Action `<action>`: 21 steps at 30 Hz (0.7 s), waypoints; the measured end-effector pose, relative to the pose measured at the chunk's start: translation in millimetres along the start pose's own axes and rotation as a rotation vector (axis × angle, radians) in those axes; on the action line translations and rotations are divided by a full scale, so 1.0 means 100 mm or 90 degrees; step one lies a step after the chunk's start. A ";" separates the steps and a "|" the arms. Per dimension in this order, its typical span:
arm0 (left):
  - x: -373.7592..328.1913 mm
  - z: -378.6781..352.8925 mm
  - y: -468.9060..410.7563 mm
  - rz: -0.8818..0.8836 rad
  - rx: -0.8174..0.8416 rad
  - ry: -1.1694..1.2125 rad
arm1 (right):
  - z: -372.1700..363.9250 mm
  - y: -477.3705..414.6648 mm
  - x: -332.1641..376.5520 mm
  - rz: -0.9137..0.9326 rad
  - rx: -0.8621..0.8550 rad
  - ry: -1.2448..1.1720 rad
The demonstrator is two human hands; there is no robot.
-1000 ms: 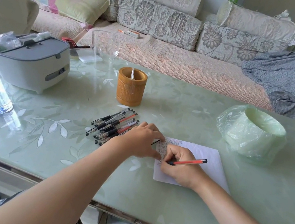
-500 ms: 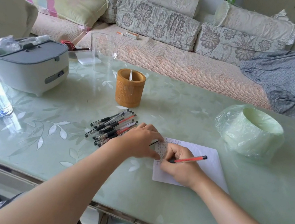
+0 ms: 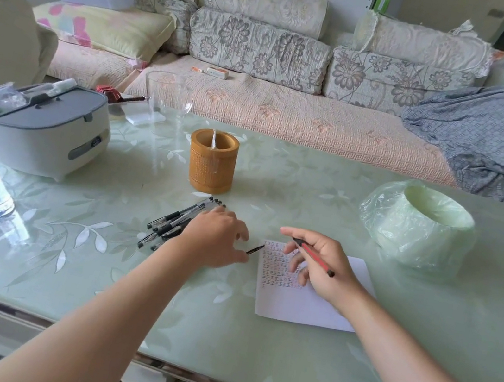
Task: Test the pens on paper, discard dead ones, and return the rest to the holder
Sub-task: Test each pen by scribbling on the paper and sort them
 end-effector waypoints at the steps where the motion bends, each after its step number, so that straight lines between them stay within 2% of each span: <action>1: -0.01 -0.01 0.00 -0.001 -0.004 -0.009 | 0.02 -0.01 0.01 -0.015 -0.003 -0.039; 4: -0.03 0.00 -0.03 -0.002 -0.014 -0.018 | 0.06 -0.03 0.02 -0.056 -0.003 -0.168; 7: -0.04 0.07 -0.06 0.031 -0.034 0.040 | 0.12 -0.03 0.03 -0.053 0.000 -0.180; 11: -0.06 0.12 -0.08 0.082 -0.027 0.184 | 0.17 -0.07 0.08 0.036 -0.043 0.084; 16: -0.10 0.06 -0.08 0.073 -0.013 0.232 | 0.23 -0.09 0.07 0.063 -0.132 0.396; 21: -0.16 0.07 -0.08 0.058 -0.010 0.243 | 0.20 -0.03 0.15 0.089 -0.128 0.477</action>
Point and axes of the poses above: each hand's wrist, its own y-axis away from the middle knuckle, its own z-axis out of the back of the hand, x = y × z, the point moved 4 cm from there along -y, towards the middle knuckle, and after that the axes turned 2 degrees about -x, right-handed, at the moved point
